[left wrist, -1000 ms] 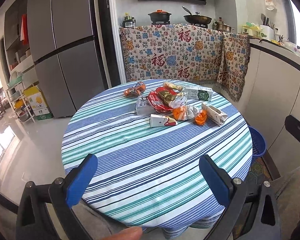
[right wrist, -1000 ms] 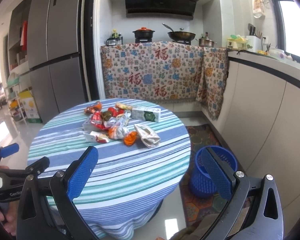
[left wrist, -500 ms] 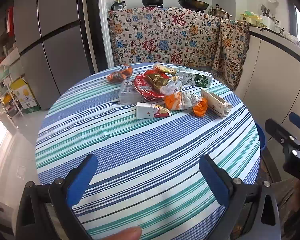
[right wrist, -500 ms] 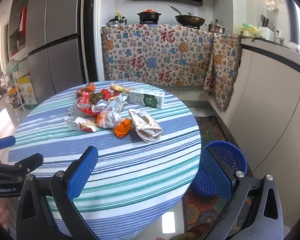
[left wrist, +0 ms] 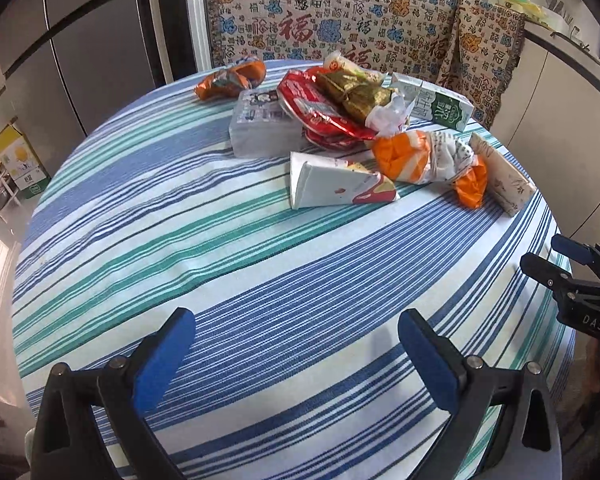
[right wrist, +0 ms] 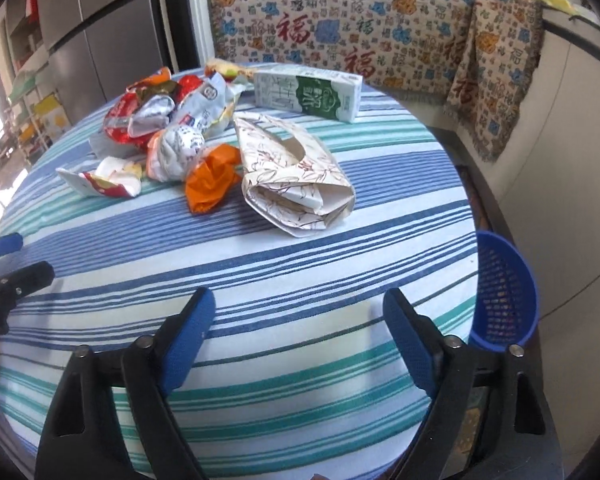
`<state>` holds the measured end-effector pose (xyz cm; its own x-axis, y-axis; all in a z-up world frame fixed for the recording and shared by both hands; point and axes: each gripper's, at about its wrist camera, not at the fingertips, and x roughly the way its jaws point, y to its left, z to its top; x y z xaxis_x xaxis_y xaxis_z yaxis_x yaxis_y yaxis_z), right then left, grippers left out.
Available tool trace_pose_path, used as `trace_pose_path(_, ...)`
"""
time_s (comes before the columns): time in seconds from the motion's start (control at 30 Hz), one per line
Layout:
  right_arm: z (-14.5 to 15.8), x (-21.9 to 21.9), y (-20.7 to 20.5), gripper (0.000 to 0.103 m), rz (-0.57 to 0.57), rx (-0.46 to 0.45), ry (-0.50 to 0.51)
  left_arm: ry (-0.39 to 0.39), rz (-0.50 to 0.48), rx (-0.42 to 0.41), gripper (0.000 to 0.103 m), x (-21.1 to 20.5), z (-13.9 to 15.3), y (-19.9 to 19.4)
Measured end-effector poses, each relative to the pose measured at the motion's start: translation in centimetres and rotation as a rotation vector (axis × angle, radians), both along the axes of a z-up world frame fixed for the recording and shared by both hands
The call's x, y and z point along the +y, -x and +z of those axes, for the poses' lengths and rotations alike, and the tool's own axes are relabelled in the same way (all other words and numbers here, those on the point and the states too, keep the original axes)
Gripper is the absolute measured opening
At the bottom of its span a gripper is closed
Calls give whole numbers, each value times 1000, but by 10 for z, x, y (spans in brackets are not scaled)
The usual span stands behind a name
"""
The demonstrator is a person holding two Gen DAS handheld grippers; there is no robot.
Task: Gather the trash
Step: 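Reach the right tool to the white tissue box and grasp it, then drop the tissue box in the wastebasket while the left tool grasps a paper wrapper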
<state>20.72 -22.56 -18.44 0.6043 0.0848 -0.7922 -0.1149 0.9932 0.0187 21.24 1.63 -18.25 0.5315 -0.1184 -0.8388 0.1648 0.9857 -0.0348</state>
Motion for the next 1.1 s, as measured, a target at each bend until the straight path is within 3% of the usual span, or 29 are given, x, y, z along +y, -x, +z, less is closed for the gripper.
trace_pose_path(0.03,-3,1,-4,82,6,8,5,10,-12,21,103,1,-5,-3)
trace_pose_path(0.17,-4,0,-14,83,33,8,0,-33,-68,-22,103,-4,-7,-6)
trace_pose_path(0.33,-7,-6,-34,101,54,22,-5,-50,-230,18,103,-5,-4,-27)
trace_pose_path(0.63,1,-9,-48,91,139,31,0,-172,-503,-134,102,-13,14,-48)
trace_pose_path(0.67,4,-9,-51,90,153,31,-3,-180,-517,-143,98,-15,15,-50)
trace_pose_path(0.73,16,-9,-51,88,173,6,-17,-185,-540,-151,79,-18,18,-55)
trace_pose_path(0.83,32,-2,-53,88,213,-22,-25,-182,-576,-175,75,-23,22,-56)
trace_pose_path(0.9,30,5,-62,87,226,8,14,-210,-595,-182,63,-30,20,-56)
trace_pose_path(0.97,24,7,-71,75,223,62,44,-229,-613,-180,43,-36,18,-55)
trace_pose_path(1.0,22,6,-74,58,218,90,44,-229,-617,-172,32,-38,16,-55)
trace_pose_path(1.03,23,2,-74,56,209,94,37,-227,-618,-163,22,-40,16,-56)
trace_pose_path(1.1,31,-5,-71,53,200,98,-4,-212,-610,-153,14,-39,15,-57)
